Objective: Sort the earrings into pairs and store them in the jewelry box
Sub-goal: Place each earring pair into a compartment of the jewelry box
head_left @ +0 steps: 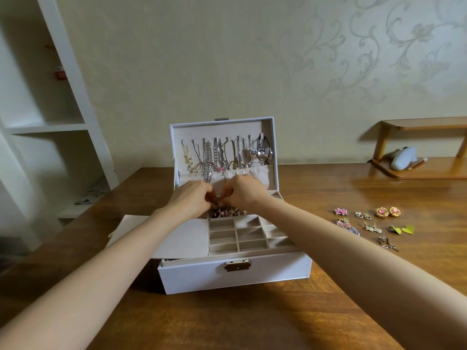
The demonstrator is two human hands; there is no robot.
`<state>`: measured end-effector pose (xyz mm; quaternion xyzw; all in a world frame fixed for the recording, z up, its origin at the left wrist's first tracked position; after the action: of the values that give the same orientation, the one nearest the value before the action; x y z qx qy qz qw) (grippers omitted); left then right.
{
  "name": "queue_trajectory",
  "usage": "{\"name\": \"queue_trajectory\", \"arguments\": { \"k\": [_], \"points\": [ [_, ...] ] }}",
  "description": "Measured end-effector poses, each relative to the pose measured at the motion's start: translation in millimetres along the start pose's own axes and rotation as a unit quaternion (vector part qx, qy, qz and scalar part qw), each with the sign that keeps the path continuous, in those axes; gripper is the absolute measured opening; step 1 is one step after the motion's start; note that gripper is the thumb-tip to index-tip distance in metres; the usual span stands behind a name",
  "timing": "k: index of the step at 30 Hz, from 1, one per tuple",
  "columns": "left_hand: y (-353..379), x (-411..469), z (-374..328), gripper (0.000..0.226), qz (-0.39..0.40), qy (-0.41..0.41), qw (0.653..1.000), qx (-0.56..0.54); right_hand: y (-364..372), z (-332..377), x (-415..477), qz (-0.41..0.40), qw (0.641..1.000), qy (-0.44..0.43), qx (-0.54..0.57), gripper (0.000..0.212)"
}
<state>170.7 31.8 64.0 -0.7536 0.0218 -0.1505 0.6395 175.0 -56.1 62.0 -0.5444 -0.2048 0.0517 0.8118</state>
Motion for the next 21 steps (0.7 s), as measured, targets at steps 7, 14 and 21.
{"name": "queue_trajectory", "arguments": {
  "k": [7, 14, 21],
  "points": [
    [4, 1, 3, 0.018, 0.007, -0.003, 1.0, 0.009, 5, -1, 8, 0.021, 0.999, 0.01, -0.026, 0.015],
    [5, 3, 3, 0.017, 0.014, -0.01, 1.0, -0.008, 12, -4, 12, 0.055, 0.998, 0.013, -0.027, 0.017],
    [2, 4, -2, 0.015, -0.009, 0.014, 0.998, 0.056, 14, -5, 11, 0.061, 0.998, 0.022, -0.02, 0.023]
  ]
}}
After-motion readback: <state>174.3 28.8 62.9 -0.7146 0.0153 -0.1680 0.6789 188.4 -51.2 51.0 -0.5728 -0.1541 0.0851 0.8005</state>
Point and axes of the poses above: each hand's wrist, its own x-axis towards the middle knuckle, its own y-axis out of the palm, z = x × y, the point moved 10 cm from there along x, towards the middle knuckle, and after that the axes turned 3 degrees about -y, right-handed, at the moved point
